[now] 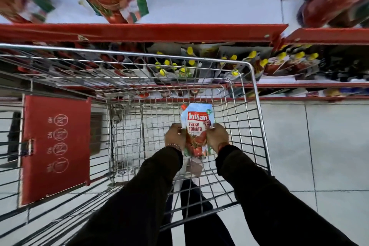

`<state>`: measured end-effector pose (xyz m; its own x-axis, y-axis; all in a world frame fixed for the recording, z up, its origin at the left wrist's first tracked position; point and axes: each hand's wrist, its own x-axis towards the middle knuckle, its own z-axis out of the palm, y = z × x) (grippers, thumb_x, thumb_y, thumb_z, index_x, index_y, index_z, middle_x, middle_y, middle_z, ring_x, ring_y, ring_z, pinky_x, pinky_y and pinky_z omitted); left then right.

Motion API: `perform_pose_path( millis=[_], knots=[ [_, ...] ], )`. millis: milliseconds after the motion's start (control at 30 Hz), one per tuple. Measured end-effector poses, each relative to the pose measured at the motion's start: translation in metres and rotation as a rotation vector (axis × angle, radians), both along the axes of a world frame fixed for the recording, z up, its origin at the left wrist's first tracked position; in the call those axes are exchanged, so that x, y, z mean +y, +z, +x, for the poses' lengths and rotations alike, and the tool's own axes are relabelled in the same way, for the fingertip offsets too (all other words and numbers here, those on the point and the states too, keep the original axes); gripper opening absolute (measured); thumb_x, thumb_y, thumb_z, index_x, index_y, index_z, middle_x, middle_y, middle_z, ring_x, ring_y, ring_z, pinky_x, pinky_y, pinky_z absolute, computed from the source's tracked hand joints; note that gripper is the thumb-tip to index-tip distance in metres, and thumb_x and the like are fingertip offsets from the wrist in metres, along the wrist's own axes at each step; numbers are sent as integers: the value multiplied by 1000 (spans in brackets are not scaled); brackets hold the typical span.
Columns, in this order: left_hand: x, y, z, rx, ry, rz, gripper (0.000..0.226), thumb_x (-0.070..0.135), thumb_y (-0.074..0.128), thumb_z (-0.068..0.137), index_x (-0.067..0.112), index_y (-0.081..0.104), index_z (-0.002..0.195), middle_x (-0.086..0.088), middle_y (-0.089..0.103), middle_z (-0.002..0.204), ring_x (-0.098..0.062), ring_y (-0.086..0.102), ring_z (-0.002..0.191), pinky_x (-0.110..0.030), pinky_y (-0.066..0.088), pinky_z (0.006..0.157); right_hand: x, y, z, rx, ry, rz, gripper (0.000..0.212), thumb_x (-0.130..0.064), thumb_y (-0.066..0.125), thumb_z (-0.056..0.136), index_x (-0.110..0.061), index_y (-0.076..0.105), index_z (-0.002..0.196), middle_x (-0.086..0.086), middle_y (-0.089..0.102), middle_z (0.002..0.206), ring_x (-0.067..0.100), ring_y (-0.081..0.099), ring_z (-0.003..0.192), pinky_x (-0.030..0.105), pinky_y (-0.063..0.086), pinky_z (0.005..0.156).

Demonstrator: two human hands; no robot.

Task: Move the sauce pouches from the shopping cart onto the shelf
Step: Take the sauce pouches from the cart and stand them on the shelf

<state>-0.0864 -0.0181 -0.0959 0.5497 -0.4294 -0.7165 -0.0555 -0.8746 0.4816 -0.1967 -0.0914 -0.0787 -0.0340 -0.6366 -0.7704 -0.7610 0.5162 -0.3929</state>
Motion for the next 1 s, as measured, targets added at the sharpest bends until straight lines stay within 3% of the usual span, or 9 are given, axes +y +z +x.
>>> perform_pose_path(
  millis=[33, 100, 167, 267, 400, 500, 600, 767, 1000],
  knots=[
    [2, 7, 1, -28, 27, -27, 30, 20, 55, 97, 2, 63, 120, -18, 70, 121, -33, 64, 113, -34, 49, 92, 2, 7, 0, -24, -17, -20, 31, -10, 55, 97, 4, 61, 124, 19, 68, 121, 18, 60, 89, 5, 33, 39],
    [2, 28, 4, -66, 78, -78, 28, 19, 59, 96, 0, 66, 114, -18, 72, 117, -33, 67, 109, -35, 51, 92, 4, 25, 1, -64, -25, -80, 31, -11, 53, 98, 2, 60, 126, 19, 69, 121, 15, 52, 83, 0, 31, 38],
    [2, 49, 9, -90, 112, -132, 27, 19, 61, 95, 1, 67, 114, -17, 73, 114, -32, 68, 105, -35, 52, 91, 4, 43, 4, -83, -4, -137, 27, -10, 51, 98, -3, 64, 121, 16, 71, 121, 14, 53, 84, 6, 37, 52],
    [1, 88, 17, -117, 173, -223, 26, 17, 60, 94, 3, 66, 116, -16, 73, 113, -32, 68, 105, -34, 52, 90, -3, 82, 11, -133, -14, -197, 25, -3, 50, 94, -5, 67, 112, 16, 73, 113, 19, 57, 85, 15, 35, 55],
    [-2, 140, 28, -207, 186, -370, 23, 17, 64, 93, 4, 69, 111, -17, 74, 106, -31, 70, 99, -31, 52, 84, -17, 135, 17, -279, -84, -292, 25, 0, 55, 90, -1, 68, 112, 14, 71, 103, 26, 64, 97, 28, 47, 85],
    [-8, 182, 37, -212, 229, -523, 22, 16, 65, 92, 5, 70, 110, -14, 74, 103, -32, 70, 98, -29, 52, 84, -28, 175, 18, -373, -70, -398, 25, -7, 61, 91, -6, 68, 115, 3, 63, 98, 15, 58, 94, 31, 48, 90],
    [-16, 223, 42, -180, 253, -674, 19, 16, 65, 92, 11, 70, 109, -10, 74, 102, -30, 71, 94, -41, 59, 88, -36, 213, 20, -516, -133, -519, 18, -7, 65, 90, -8, 70, 107, 1, 68, 97, 13, 63, 89, 27, 53, 88],
    [-43, 274, 50, -218, 237, -889, 13, 19, 65, 92, 27, 64, 103, 13, 67, 90, -6, 65, 81, -22, 55, 77, -62, 262, 22, -652, -115, -693, 14, -10, 69, 89, -22, 69, 97, -12, 70, 89, 4, 66, 83, 8, 52, 72],
    [-107, 319, 67, -303, 217, -1044, 5, 18, 62, 94, 22, 61, 96, 20, 65, 89, 19, 63, 77, 3, 46, 65, -112, 310, 35, -691, -148, -833, 14, -19, 73, 88, -32, 68, 88, -10, 73, 90, 14, 73, 83, 29, 62, 69]
  ],
)
